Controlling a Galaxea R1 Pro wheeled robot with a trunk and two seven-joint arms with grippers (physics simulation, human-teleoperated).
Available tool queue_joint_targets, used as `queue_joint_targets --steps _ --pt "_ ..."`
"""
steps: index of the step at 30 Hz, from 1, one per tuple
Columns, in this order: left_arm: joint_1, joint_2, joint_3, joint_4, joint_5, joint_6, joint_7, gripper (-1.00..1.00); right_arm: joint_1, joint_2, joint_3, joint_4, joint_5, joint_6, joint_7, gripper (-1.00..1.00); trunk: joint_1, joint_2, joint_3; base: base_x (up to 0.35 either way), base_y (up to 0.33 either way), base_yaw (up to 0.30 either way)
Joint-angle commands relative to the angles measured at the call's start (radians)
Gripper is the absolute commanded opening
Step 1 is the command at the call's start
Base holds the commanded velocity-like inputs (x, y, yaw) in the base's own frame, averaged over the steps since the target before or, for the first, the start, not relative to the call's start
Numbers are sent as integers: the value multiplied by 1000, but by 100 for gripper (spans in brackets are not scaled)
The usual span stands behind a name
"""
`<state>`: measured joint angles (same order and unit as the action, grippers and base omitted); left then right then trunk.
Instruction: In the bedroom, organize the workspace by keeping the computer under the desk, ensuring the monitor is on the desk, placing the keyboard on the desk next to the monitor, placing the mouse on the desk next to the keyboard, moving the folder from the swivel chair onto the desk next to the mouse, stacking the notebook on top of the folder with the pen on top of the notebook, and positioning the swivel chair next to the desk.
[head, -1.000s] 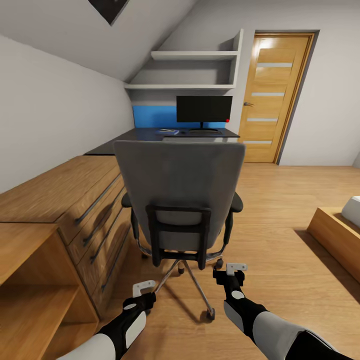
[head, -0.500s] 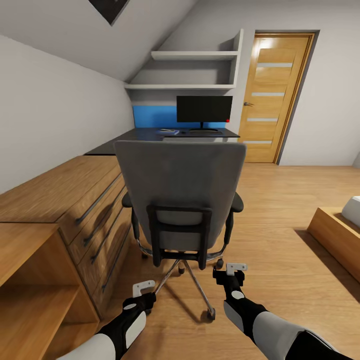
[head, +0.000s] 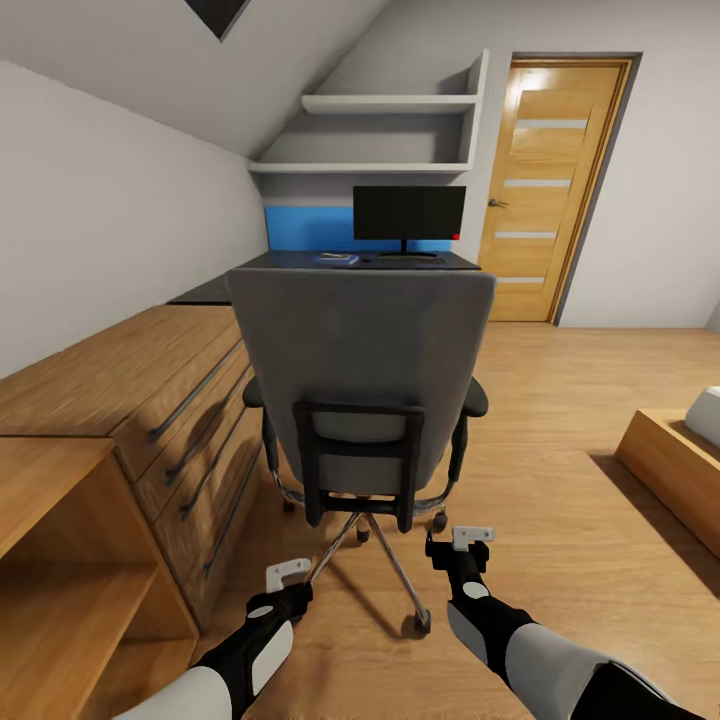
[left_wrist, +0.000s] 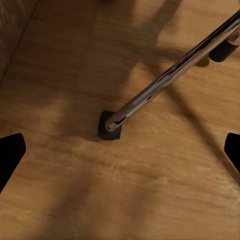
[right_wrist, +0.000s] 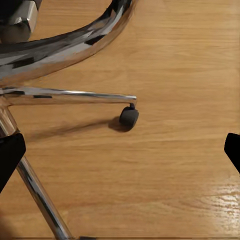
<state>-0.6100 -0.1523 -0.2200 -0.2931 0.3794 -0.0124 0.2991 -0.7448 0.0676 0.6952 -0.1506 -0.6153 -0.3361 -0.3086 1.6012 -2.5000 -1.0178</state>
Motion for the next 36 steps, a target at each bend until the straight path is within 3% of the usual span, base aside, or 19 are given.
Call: queue_joint_targets --steps 1,4,27,33,36 --pt "-1 0 -9 -1 9 -1 6 100 -1 0 9 0 -8 -3 -4 100 0 -1 -5 0 0 0" --pt "-1 0 -9 -1 9 0 6 100 -1 0 9 0 -7 -3 -4 100 2 -1 -16 0 0 0" --pt "-1 2 -9 3 8 0 6 100 -1 6 12 -6 -9 -22 -6 100 2 -1 -16 0 0 0" --pt "-1 2 -9 3 7 0 6 100 -1 38 7 -3 -8 -30 -13 100 2 -1 -14 0 0 0" --pt "-1 2 -9 3 8 0 6 100 -1 42 6 -2 -8 -37 -14 100 2 -1 -10 0 0 0"
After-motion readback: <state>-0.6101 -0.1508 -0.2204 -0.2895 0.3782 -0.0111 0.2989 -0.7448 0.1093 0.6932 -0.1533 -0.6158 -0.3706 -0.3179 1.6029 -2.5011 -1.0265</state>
